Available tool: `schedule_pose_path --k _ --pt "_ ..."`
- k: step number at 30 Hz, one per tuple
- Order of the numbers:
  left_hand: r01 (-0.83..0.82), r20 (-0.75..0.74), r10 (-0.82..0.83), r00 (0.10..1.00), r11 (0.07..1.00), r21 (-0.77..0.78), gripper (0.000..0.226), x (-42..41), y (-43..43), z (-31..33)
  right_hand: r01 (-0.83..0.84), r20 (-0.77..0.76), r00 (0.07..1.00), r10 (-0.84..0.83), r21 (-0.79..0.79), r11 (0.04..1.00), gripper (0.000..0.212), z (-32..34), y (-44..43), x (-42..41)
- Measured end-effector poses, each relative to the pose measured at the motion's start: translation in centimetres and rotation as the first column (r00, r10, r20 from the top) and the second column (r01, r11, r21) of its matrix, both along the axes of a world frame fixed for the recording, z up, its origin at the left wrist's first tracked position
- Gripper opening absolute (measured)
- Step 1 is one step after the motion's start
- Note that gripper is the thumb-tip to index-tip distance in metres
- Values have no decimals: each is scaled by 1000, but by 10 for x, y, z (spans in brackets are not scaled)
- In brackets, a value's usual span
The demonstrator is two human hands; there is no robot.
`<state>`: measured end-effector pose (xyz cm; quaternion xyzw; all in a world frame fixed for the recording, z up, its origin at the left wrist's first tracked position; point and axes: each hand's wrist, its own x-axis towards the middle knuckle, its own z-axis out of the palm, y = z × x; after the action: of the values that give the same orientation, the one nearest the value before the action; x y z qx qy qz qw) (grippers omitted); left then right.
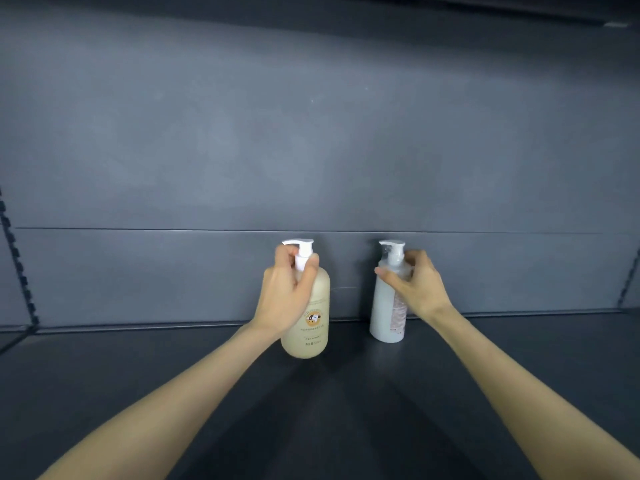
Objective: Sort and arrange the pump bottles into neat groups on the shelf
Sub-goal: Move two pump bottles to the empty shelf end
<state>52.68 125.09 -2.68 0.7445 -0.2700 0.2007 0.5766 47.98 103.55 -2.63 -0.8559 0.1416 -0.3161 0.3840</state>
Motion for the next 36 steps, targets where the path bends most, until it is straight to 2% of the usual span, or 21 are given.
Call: schedule_pose_path --k 4,7,10,14,17,20,23,26,28,32,36 --pt "-19 -1 19 1000 1000 -13 17 -3 13 2 1 44 999 0 -25 1000 60 2 4 -12" --pt "-42 -6 42 999 999 -10 19 -4 28 4 37 81 996 -27 -127 991 64 7 13 -22" --pt "-65 3 65 998 998 -18 21 -5 47 6 47 120 993 -20 -220 974 55 14 29 -28" --pt "-90 8 90 996 996 -22 24 -2 77 7 -50 127 988 84 -249 967 43 25 70 -20" --pt "-118 2 118 993 993 -20 26 0 102 6 -185 112 970 217 -245 952 39 30 113 -4" --pt "-135 -9 135 991 991 -22 23 5 129 4 -396 28 915 403 -128 909 40 24 153 12" --pt "-119 -43 117 992 992 -50 24 12 160 5 -577 -140 807 574 26 816 54 12 190 26" --pt "-82 -58 78 995 994 -68 20 23 188 5 -657 -262 700 664 126 743 65 -10 231 44" --pt "-24 -75 18 997 996 -81 17 34 205 5 -688 -274 654 705 172 705 64 -21 259 59" --pt "49 -95 -53 994 998 -39 29 58 236 5 -693 -215 648 731 231 683 61 -29 293 82" --pt "125 -139 -129 982 991 -37 18 83 259 3 -674 -216 669 711 227 703 56 -34 314 102"
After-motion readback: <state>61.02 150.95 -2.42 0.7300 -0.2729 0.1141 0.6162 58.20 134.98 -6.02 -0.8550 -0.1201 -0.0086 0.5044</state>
